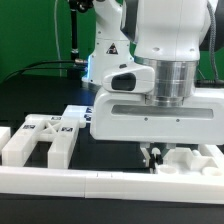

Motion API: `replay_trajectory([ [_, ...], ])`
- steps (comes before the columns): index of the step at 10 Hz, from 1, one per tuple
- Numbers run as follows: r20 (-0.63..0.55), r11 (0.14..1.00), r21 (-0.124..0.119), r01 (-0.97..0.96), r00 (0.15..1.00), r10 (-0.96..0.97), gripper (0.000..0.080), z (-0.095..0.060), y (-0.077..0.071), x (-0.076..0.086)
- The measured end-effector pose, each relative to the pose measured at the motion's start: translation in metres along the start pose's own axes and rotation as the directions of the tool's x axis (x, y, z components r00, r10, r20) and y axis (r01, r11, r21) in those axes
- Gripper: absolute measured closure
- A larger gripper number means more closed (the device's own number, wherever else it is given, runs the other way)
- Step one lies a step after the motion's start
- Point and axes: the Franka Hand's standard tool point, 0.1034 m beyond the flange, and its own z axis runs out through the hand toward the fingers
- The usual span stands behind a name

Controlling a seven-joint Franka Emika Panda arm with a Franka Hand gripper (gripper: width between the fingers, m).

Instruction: Assemble chair

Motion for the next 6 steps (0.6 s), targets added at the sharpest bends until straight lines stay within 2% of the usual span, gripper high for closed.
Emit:
replay_trajectory([
  [1, 0.001, 1.000, 0.001, -0.001, 1.000, 0.001, 0.0770, 0.0003, 0.0001, -0.0001],
  [2, 0.001, 1.000, 0.001, -0.001, 1.000, 0.001, 0.0661, 0.0004, -0.0002, -0.0002],
  [4, 0.001, 1.000, 0.001, -0.001, 1.000, 0.001, 0.0360, 0.0004, -0.0003, -0.0002],
  [5, 0.001, 1.000, 0.001, -0.001, 1.000, 0.001, 0.0360, 0.0004, -0.0003, -0.0002],
  [6, 0.001, 1.000, 0.001, -0.001, 1.000, 0.001, 0.0209, 0.0004, -0.0003, -0.0002],
])
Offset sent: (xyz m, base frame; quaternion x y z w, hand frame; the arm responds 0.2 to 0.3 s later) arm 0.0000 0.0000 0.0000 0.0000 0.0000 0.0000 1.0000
